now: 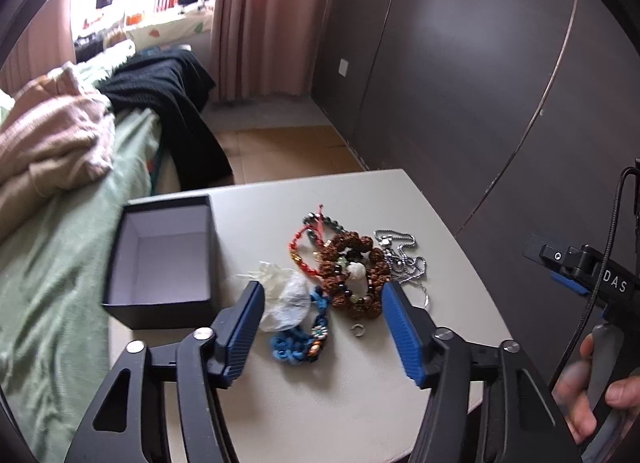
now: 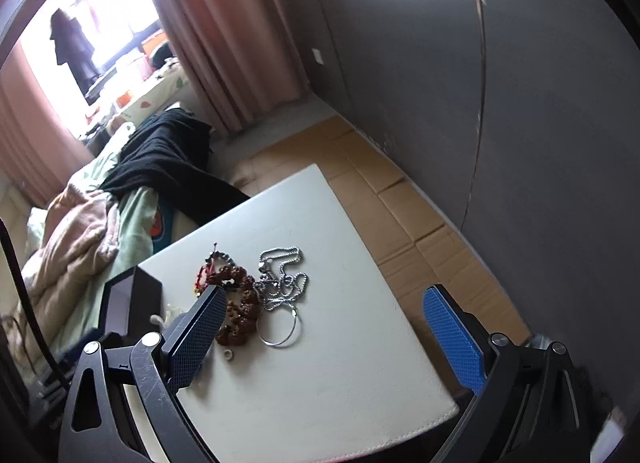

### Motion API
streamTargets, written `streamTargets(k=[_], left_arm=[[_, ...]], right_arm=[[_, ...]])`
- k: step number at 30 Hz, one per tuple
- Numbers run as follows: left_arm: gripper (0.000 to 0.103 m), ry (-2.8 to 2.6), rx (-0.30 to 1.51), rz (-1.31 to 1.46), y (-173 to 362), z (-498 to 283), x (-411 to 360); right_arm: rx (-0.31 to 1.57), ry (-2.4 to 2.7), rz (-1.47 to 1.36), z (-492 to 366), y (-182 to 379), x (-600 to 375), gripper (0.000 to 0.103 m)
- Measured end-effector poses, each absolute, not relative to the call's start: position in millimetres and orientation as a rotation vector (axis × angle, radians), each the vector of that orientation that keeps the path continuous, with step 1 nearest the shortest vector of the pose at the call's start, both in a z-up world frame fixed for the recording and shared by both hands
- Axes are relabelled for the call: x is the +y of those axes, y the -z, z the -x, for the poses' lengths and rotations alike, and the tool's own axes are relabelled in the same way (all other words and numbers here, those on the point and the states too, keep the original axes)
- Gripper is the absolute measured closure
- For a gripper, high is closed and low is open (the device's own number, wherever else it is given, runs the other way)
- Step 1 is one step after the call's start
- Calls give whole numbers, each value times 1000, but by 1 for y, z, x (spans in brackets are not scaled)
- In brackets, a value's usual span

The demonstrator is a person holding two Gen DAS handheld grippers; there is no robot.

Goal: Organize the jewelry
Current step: 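Grasp the black bead bracelet with the left tool while the right tool reaches the silver bangle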

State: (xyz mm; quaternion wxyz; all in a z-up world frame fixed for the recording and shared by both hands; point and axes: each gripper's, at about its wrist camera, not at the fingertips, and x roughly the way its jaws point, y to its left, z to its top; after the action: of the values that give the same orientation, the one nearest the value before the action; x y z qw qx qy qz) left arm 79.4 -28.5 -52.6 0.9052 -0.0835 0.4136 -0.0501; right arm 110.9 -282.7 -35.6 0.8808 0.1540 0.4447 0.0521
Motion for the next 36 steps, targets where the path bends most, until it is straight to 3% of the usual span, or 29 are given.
streamTargets(k=[12, 17, 23, 24, 25, 28, 30, 32, 36], left_arm=[[68, 114, 1015, 269, 98, -134, -39], [69, 110, 1044, 266, 105, -146, -45], [69, 76, 1098, 241, 121, -153, -51], [73, 77, 1105, 247, 124, -154, -50], [85, 77, 1112, 250, 125, -154, -51], [95, 76, 1096, 242, 124, -154, -50], [95, 95, 1071, 237, 118, -152, -51], [95, 116, 1040, 244, 110, -149, -51], [95, 142, 982, 266, 94, -143, -47]], right_arm=[[1045, -84, -398, -137, 60, -286, 5], [1050, -97, -403, -141, 61, -287, 5], [1069, -114, -416, -147, 66, -288, 14], [1074, -120, -419, -147, 67, -287, 15], [1076, -127, -423, -147, 68, -286, 16], [1090, -157, -435, -149, 71, -281, 24], [1121, -209, -471, -152, 79, -278, 43], [1160, -247, -499, -154, 88, -272, 54], [1222, -260, -484, -160, 105, -259, 65]])
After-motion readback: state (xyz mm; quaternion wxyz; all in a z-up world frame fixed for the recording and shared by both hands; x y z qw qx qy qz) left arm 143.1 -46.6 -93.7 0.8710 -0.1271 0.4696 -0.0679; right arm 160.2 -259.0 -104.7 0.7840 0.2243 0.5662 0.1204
